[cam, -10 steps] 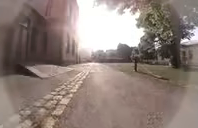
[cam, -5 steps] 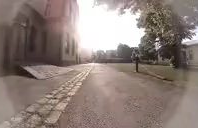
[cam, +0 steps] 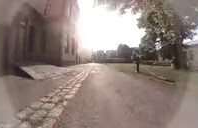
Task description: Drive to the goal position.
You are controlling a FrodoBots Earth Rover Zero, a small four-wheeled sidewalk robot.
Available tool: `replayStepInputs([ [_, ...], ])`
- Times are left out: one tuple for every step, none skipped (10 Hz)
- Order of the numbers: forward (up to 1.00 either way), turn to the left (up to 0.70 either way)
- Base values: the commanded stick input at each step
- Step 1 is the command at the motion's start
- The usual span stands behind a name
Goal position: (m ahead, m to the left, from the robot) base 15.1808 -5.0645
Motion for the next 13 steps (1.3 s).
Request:
replayStepInputs([
  [0.45, 0.02],
  [0.45, 0.02],
  [0.45, 0.02],
  [0.45, 0.02],
  [0.45, 0.02],
  [0.45, 0.02],
  [0.45, 0.02],
  [0.45, 0.02],
  [0.45, 0.02],
  [0.45, 0.02],
  [0.45, 0.02],
  [0.44, 0.02],
  [0.44, 0.02],
])
